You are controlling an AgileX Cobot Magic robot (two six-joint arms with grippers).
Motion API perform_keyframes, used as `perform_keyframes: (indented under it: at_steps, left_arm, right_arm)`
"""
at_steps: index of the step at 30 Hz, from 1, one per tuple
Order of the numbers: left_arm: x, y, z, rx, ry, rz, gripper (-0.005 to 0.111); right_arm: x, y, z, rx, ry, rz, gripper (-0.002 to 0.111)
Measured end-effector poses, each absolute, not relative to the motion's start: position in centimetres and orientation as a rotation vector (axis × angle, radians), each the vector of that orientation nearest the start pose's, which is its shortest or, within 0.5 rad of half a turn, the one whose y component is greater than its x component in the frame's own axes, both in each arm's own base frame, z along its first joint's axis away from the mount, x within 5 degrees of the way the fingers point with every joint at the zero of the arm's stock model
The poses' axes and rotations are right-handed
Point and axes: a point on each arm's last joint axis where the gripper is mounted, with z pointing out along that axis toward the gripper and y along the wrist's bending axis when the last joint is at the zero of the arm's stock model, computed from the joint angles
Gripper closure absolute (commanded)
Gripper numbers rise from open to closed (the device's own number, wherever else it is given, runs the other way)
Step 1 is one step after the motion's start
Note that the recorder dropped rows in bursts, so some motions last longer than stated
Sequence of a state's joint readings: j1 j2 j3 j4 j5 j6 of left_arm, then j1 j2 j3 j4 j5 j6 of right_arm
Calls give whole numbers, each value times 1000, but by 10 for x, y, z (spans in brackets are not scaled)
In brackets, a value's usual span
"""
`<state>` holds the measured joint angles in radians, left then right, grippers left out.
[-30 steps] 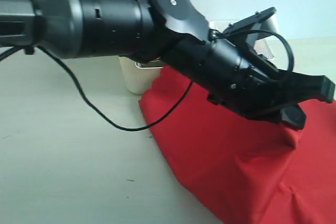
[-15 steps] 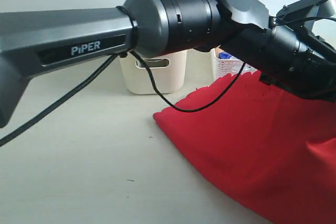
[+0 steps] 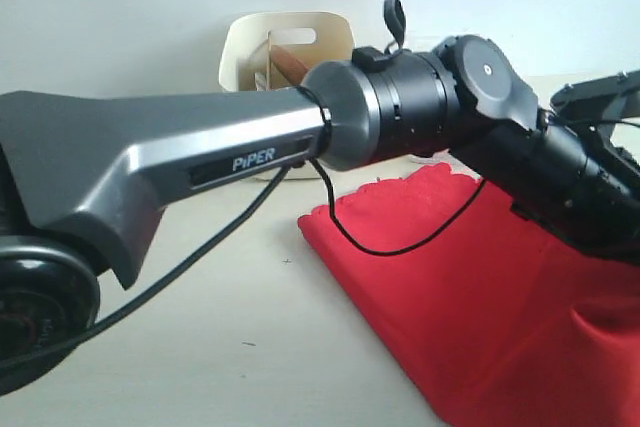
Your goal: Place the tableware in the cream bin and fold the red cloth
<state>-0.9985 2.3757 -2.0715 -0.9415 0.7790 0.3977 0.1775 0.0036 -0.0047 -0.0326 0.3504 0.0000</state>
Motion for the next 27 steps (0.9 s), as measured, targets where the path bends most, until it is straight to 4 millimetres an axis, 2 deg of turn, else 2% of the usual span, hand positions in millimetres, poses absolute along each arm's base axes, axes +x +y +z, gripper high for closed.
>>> perform_keyframes:
  at_steps: [10, 15, 18, 20, 25, 27]
  left_arm:
    - [225, -485, 190, 1321, 2303, -1209, 107]
    - [217, -482, 171, 1403, 2375, -1180, 104]
    - [213, -479, 157, 1440, 2434, -1144, 89]
    - [211, -478, 152, 1466, 2456, -1113, 71]
    - [213, -477, 149, 1472, 2457, -1074, 18]
    - [214, -477, 150, 1464, 2449, -1073, 9]
  right_arm:
    - [53, 8, 183, -183, 1825, 93, 108]
    - [53, 8, 183, -183, 1825, 93, 108]
    - [53, 8, 183, -183, 1825, 93, 108]
    - [53, 8, 183, -183, 1825, 93, 108]
    - [52, 8, 186, -183, 1832, 92, 108]
    - [50, 8, 199, -180, 1811, 93, 108]
